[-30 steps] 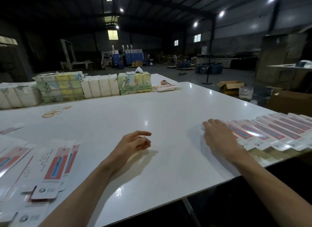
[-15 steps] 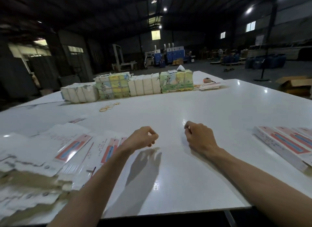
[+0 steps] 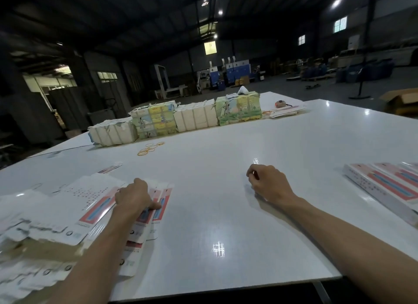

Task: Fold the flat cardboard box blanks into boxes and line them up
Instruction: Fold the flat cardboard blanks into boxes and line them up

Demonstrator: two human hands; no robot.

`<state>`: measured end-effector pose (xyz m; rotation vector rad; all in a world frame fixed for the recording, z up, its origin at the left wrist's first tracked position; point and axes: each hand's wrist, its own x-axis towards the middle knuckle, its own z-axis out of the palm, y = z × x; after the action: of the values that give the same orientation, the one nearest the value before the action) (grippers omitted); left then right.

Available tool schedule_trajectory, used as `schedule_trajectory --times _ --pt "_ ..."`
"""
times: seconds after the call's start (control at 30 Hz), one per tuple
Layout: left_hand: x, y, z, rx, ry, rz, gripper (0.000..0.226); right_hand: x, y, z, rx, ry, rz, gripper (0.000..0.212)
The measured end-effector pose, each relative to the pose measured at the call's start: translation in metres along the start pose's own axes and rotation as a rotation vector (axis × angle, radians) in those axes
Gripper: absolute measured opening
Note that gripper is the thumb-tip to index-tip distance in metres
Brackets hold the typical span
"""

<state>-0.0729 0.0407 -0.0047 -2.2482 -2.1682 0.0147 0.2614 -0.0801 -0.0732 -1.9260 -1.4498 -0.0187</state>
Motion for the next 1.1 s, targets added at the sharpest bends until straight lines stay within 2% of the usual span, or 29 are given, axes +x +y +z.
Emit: schedule_trajectory --times 0.13,0.4,0.43,0.53,0.6,0.7,0.8,0.9,0.97,1.03,1.1 --pt "0.007 -0.004 0.001 0.007 0.012 -0.075 0.113 0.001 0.000 -0.001 0.022 -0.004 0.018 0.021" --pt "0.006 -0.020 -0.006 -0.064 0.016 -0.072 0.108 0.002 -0.001 0.000 0.022 -0.021 0.016 0.021" --pt "0.005 -0.021 -0.007 -0.062 0.029 -0.055 0.103 0.003 0.000 0.000 0.021 -0.024 0.016 0.021" --pt "0.004 -0.023 -0.012 -0.093 0.088 0.035 0.065 0.002 0.001 0.001 0.016 -0.038 0.016 0.021" --pt "0.004 -0.021 -0.019 -0.100 0.111 0.044 0.051 0.002 0.001 0.001 0.009 -0.056 0.008 0.021" --pt "0.006 -0.018 -0.023 -0.062 0.127 0.018 0.052 0.004 0.001 0.002 0.004 -0.066 0.005 0.021" --pt "0.007 -0.018 -0.015 -0.080 0.117 -0.009 0.069 0.004 0.001 0.003 0.015 -0.069 0.009 0.021" --pt "0.009 -0.016 -0.005 -0.033 0.205 0.055 0.081 0.003 0.001 0.003 0.015 -0.079 0.004 0.020" --pt "0.009 -0.013 -0.006 -0.073 0.252 0.148 0.068 0.004 0.001 0.004 0.011 -0.090 -0.010 0.020" --pt "0.010 -0.007 -0.013 -0.274 0.239 0.223 0.044 0.005 0.002 0.004 0.020 -0.086 -0.020 0.020" --pt "0.010 0.005 -0.021 -0.491 0.165 0.299 0.032 0.005 0.003 0.005 0.036 -0.075 -0.028 0.020"
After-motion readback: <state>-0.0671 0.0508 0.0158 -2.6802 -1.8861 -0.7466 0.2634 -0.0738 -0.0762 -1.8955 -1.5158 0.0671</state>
